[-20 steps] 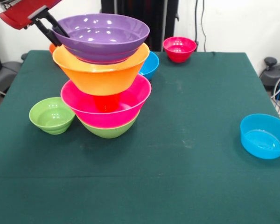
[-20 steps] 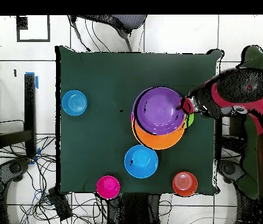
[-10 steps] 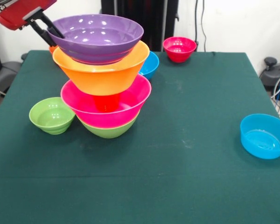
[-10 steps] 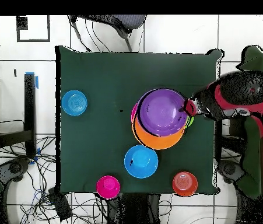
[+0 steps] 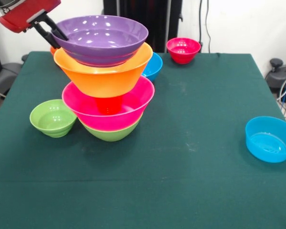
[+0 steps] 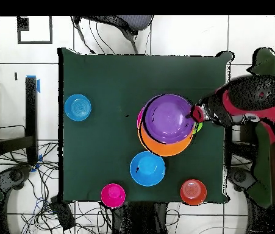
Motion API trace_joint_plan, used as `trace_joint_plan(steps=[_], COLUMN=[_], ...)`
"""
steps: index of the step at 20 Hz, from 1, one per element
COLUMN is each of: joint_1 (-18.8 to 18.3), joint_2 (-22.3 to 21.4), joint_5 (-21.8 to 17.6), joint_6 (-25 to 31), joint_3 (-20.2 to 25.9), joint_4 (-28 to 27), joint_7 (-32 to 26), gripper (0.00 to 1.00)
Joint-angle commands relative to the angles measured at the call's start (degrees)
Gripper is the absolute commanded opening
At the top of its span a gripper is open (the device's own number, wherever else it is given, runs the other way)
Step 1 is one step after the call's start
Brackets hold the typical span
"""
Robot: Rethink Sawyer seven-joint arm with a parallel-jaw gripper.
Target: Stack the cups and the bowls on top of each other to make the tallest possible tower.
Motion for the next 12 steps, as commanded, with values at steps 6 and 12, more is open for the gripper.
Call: trace_joint_plan(steps=[6,12], joint_1=[1.0,0.86], joint_2=[2.77,2.97], joint_5=[-1.9,-2.23], joint_6=[-3.98,-4.55], joint_3=[-0.69,-0.62], joint_4=[4.31,4.34], joint_7=[3.33,3.08], gripper=[0.0,0.0])
